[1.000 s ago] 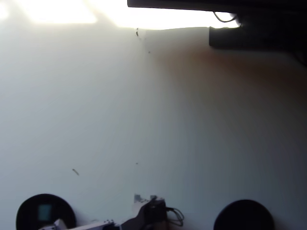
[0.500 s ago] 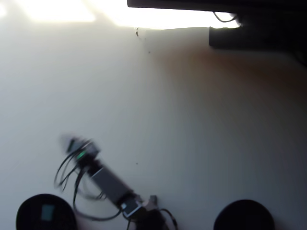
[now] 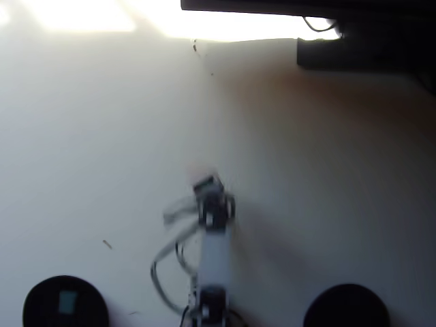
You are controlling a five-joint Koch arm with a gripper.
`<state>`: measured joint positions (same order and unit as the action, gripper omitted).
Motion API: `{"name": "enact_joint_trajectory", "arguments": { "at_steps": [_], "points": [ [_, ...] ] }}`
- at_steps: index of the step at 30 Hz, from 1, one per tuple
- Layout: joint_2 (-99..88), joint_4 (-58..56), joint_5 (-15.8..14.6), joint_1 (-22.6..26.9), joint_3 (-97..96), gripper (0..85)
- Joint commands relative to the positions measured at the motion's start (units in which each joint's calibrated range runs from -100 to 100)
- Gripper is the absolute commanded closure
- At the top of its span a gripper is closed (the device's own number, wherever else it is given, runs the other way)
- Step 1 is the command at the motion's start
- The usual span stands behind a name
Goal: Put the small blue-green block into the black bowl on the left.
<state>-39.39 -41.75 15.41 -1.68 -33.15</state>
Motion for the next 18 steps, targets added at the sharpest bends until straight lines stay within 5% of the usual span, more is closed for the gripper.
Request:
{"name": "enact_joint_trajectory", "arguments": {
  "at_steps": [1,18],
  "points": [
    [-8.5,21.5,1.3,-1.0,-1.8,38.0],
    [11.6,32.3,0.0,-4.5,-10.1,34.2]
  ]
}}
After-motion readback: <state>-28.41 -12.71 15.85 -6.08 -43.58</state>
